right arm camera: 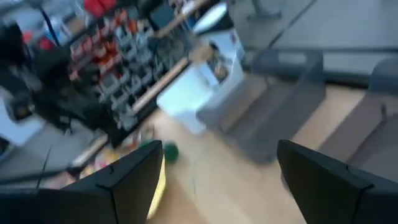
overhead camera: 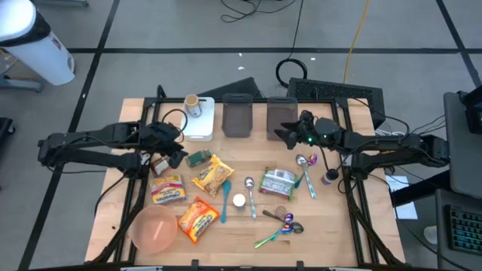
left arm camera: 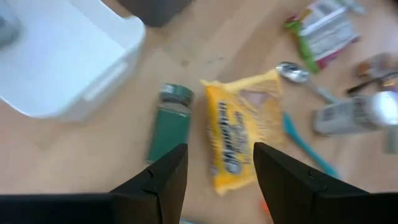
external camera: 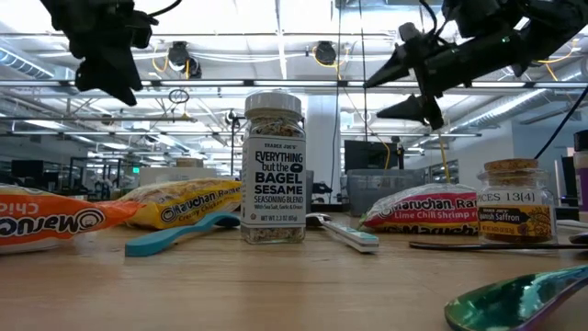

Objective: Pick & Place Food Item
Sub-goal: Put the yellow noodle pack into the right black bin

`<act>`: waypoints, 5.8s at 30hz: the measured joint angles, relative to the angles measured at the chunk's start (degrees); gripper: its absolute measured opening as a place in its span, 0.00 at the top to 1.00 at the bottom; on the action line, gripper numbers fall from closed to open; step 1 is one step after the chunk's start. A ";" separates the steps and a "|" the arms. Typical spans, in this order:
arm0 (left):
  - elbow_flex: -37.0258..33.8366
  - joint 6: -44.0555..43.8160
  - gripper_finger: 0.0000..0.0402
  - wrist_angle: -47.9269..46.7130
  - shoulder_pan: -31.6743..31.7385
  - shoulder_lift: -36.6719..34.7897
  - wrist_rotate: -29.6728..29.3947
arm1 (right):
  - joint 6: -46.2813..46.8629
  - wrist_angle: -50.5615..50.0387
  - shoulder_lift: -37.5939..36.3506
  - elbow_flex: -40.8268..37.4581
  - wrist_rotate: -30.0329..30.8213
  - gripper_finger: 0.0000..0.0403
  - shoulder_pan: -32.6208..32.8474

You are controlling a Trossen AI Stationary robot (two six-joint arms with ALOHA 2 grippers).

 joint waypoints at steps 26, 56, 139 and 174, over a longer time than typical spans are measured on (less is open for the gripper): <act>0.02 21.97 0.26 10.80 3.03 19.69 15.16 | 9.57 10.33 7.40 -0.02 0.87 0.22 3.76; 0.11 20.45 0.28 20.45 9.21 37.21 19.49 | 8.34 23.56 19.21 0.00 -6.47 0.22 4.87; 20.47 26.98 1.00 14.04 8.42 38.32 18.81 | 7.37 23.49 19.19 0.00 -6.56 0.22 4.87; 21.44 21.49 1.00 28.69 8.36 38.32 19.33 | -16.51 -23.53 21.11 32.50 -9.90 0.22 5.60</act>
